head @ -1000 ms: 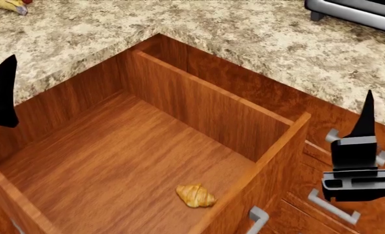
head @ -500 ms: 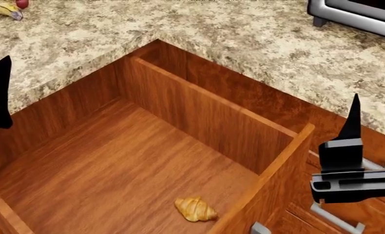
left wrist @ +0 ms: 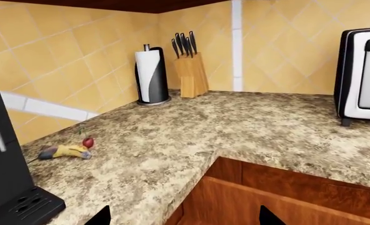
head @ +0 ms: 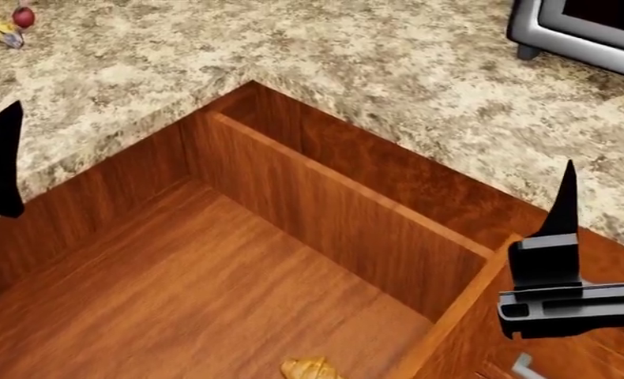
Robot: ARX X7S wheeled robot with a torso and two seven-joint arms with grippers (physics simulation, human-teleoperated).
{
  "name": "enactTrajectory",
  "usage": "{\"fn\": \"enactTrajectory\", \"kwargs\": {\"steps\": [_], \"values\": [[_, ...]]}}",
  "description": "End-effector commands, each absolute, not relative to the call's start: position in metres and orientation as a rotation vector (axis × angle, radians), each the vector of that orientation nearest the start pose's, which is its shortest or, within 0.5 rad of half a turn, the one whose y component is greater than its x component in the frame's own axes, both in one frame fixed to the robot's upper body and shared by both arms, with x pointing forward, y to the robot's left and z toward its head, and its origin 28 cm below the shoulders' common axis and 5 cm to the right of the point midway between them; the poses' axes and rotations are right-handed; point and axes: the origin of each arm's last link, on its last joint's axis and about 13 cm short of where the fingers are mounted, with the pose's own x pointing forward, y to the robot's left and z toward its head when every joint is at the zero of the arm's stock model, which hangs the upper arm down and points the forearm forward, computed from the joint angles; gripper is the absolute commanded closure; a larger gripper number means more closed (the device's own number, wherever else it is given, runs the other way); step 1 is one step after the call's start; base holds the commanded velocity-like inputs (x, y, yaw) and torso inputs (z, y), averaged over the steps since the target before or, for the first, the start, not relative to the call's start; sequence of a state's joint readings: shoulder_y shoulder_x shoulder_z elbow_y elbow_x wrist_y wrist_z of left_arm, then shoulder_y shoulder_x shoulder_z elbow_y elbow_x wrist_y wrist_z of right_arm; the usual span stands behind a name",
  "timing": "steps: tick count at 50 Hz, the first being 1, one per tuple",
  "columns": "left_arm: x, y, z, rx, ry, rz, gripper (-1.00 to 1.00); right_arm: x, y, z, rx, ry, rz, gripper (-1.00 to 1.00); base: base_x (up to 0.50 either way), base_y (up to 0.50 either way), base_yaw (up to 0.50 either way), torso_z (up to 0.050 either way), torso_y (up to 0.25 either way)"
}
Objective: Close the right drawer.
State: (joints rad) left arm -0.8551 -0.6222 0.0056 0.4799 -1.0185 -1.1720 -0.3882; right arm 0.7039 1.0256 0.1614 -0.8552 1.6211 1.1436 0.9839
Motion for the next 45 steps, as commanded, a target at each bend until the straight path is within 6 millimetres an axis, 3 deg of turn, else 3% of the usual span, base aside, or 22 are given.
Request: {"fn": "enactTrajectory", "kwargs": {"steps": [1, 22, 45], "values": [[0.255, 0.2778, 0.2652, 0.093, -0.033, -0.129, -1.0, 0.1572, -0.1748, 0.2747, -0.33, -0.111, -0.107, -1.0, 0.16, -0.11, 0.0, 0.0, 0.0], [0.256, 0.2735, 0.2645, 0.095, -0.031, -0.135, -1.0, 0.1562, -0.1744, 0.2736, -0.347, -0.121, -0.1, -1.0, 0.25, 0.07, 0.0, 0.0, 0.0], [0.2558, 0.273, 0.2613, 0.095, -0.023, -0.144, -1.0, 0.1524, -0.1774, 0.2702, -0.312, -0.112, -0.112, -1.0, 0.02, -0.02, 0.0, 0.0, 0.0]]}}
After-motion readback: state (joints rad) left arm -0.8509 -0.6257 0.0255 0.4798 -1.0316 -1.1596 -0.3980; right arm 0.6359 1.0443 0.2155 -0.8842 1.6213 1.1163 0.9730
